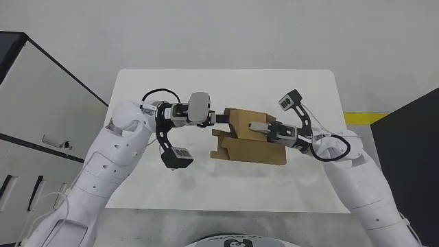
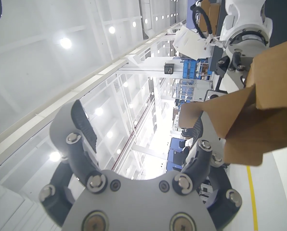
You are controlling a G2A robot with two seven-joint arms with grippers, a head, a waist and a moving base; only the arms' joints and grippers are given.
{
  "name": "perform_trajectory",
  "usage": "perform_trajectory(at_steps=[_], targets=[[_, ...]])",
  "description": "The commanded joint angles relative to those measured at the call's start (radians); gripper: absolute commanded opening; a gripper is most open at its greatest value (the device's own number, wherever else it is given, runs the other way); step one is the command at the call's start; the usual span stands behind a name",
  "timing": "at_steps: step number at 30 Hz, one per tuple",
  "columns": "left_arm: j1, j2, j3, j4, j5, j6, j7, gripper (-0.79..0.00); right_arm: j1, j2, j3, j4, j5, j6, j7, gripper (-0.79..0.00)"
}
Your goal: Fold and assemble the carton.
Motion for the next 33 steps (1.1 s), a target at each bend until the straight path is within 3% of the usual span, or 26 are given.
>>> perform_trajectory(at_steps=[1,16,33], targets=[[0.003,0.003,-0.009,0.003,0.004,-0.003,0.003,0.000,-0.007,-0.001,0.007,0.008,0.055,-0.030,0.017,-0.785],[-0.018,-0.001,0.005,0.035,-0.002,0.029,-0.009,0.000,0.011,-0.005,-0.008,0.025,0.105,-0.101,0.118,-0.785],[-0.045,-0.008,0.033,0.060,-0.015,0.031,-0.001,0.000,0.051,-0.008,-0.041,0.047,0.099,-0.116,0.206,-0.785]])
